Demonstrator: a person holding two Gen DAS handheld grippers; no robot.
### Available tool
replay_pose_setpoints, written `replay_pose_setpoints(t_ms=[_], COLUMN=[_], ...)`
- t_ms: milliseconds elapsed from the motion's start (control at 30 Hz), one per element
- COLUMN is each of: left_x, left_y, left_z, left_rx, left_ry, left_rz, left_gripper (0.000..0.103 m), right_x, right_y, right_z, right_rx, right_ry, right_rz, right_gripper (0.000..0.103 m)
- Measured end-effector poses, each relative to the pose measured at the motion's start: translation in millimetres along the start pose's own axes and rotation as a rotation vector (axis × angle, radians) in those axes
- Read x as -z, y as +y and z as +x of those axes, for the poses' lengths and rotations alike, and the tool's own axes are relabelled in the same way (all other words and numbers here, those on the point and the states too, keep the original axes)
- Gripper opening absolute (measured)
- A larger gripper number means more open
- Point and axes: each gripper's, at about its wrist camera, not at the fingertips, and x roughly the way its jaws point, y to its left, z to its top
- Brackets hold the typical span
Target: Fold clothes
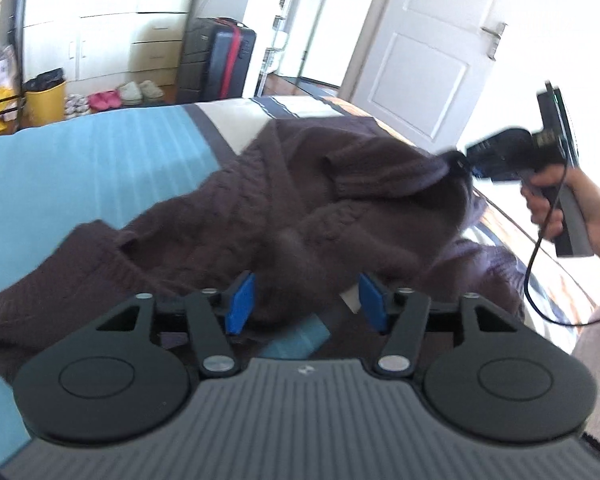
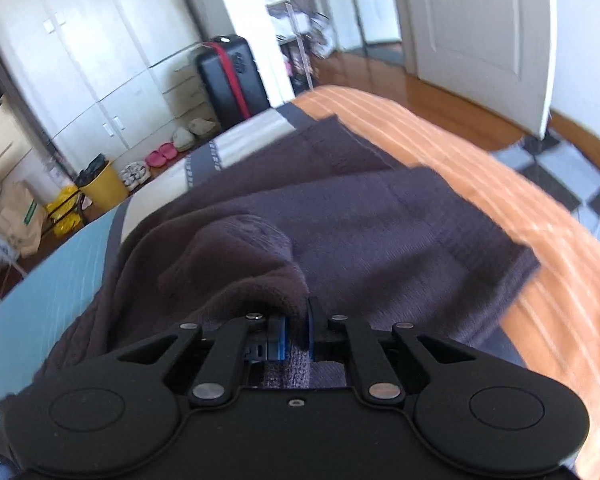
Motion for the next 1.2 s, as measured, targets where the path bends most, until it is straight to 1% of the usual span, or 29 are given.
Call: replay_pose_setpoints(t_ms=[67,100,133,167,200,267,333,400,467,500,633,700,800,867,900,967,1000,1033,1067,1100,1133,1167,1200], left_x=[3,4,6,7,9,9,8,7,2,-3,-31,-51,-82,-104,-115,-133,-139,-142,-142,-140,-133,-122,-109], left_y=[-4,-6,-8,-9,-10,-7,-3,-5,-10,-9,13,33,70,97,111,140,156,172,189,204,217,226,234], left_z=[14,23,32,41,47,52,53,49,39,32,-3,-19,-35,-40,-41,-40,-35,-26,-15,-3,6,10,13], left_rx=[-0.012,-0.032,-0.073,-0.121,-0.161,-0.191,-0.191,-0.207,-0.244,-0.258,-0.314,-0.348,-0.402,-0.453,-0.473,-0.504,-0.526,-0.557,-0.593,-0.632,-0.663,-0.665,-0.646], left_ry=[0.047,0.073,0.09,0.097,0.096,0.08,0.07,0.064,0.033,0.01,-0.106,-0.169,-0.25,-0.29,-0.307,-0.335,-0.337,-0.321,-0.289,-0.245,-0.202,-0.176,-0.157], left_rz=[0.028,0.049,0.079,0.109,0.13,0.133,0.126,0.141,0.165,0.158,0.069,0.034,-0.006,-0.043,-0.071,-0.137,-0.178,-0.222,-0.266,-0.307,-0.336,-0.354,-0.368], left_gripper=[0.062,0.062,0.061,0.06,0.056,0.052,0.021,0.011,0.01,0.009,0.009,0.009,0.009,0.009,0.009,0.009,0.01,0.016,0.023,0.046,0.049,0.049,0.05], right_x=[2,3,4,6,6,5,2,-1,-1,0,-9,-23,-57,-82,-95,-119,-130,-138,-144,-144,-142,-134,-122], right_y=[3,3,3,1,0,-2,-2,4,15,21,47,61,98,130,146,170,181,190,198,202,205,203,200], right_z=[-1,-1,-1,-1,-2,-6,-11,-16,-22,-26,-38,-41,-38,-34,-31,-22,-13,0,17,35,52,66,78], right_rx=[-0.011,-0.028,-0.047,-0.061,-0.068,-0.074,-0.087,-0.114,-0.155,-0.173,-0.256,-0.302,-0.298,-0.288,-0.298,-0.329,-0.325,-0.304,-0.274,-0.238,-0.2,-0.169,-0.144], right_ry=[-0.021,-0.025,-0.027,-0.029,-0.033,-0.045,-0.053,-0.065,-0.09,-0.103,-0.136,-0.158,-0.233,-0.312,-0.359,-0.433,-0.467,-0.479,-0.455,-0.41,-0.361,-0.307,-0.25], right_rz=[-0.043,-0.044,-0.039,-0.03,-0.022,-0.022,-0.017,-0.011,-0.037,-0.065,-0.208,-0.246,-0.311,-0.37,-0.377,-0.343,-0.322,-0.309,-0.292,-0.275,-0.258,-0.248,-0.241], right_gripper=[0.012,0.012,0.012,0.012,0.012,0.012,0.012,0.012,0.012,0.012,0.012,0.012,0.012,0.011,0.01,0.011,0.012,0.018,0.019,0.019,0.019,0.02,0.021])
